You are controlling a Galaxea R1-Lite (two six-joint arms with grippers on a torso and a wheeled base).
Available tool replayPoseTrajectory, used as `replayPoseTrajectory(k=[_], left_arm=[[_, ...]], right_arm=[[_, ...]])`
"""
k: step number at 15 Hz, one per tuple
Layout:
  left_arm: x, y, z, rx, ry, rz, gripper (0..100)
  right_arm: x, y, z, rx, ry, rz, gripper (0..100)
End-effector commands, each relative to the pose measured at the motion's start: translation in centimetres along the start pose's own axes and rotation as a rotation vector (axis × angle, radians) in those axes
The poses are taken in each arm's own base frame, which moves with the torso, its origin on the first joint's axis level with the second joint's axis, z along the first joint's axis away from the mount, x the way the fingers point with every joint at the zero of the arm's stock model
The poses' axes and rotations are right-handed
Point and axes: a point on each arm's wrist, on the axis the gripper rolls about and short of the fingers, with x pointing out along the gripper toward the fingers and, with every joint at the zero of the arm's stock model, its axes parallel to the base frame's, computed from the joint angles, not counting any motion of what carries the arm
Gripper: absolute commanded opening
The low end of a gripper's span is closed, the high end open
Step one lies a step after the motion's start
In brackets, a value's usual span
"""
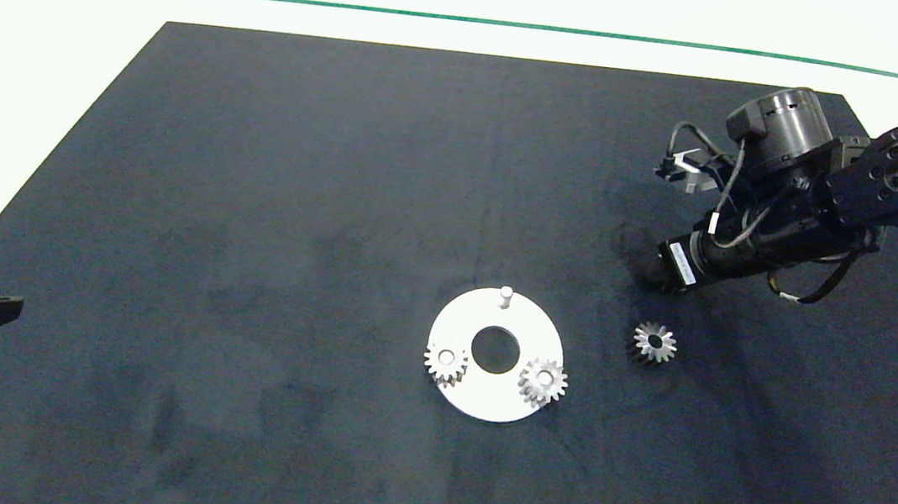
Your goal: Remove an incorrectly installed larger gear and replace it with the correct smaller gear
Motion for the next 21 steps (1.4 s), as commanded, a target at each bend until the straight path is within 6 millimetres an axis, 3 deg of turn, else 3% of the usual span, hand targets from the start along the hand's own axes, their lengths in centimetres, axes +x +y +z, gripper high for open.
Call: replayPoseTrajectory(k=[1, 3, 7, 12, 17, 21], left_arm=[[0.1, 0.0, -0.1, 0.001, 0.006, 0.0, 100], [0.1, 0.0, -0.1, 0.001, 0.006, 0.0, 100], [0.1, 0.0, -0.1, 0.001, 0.006, 0.0, 100], [0.0, 0.0, -0.1, -0.001, 0.007, 0.003, 100], [-0.1, 0.0, -0.1, -0.002, 0.004, 0.004, 100], [0.0, 0.1, -0.1, -0.007, 0.006, 0.015, 100]], right_arm=[[0.0, 0.1, -0.1, 0.001, 0.008, -0.001, 100], [-0.4, 0.3, -0.6, -0.005, 0.021, 0.009, 100], [-5.0, 0.7, -1.7, -0.025, -0.033, 0.044, 100], [-9.5, 3.4, -3.9, -0.105, -0.071, 0.133, 100], [-8.5, 5.6, -5.7, -0.168, 0.002, 0.182, 100], [-6.2, 6.2, -5.6, -0.172, 0.029, 0.176, 100]])
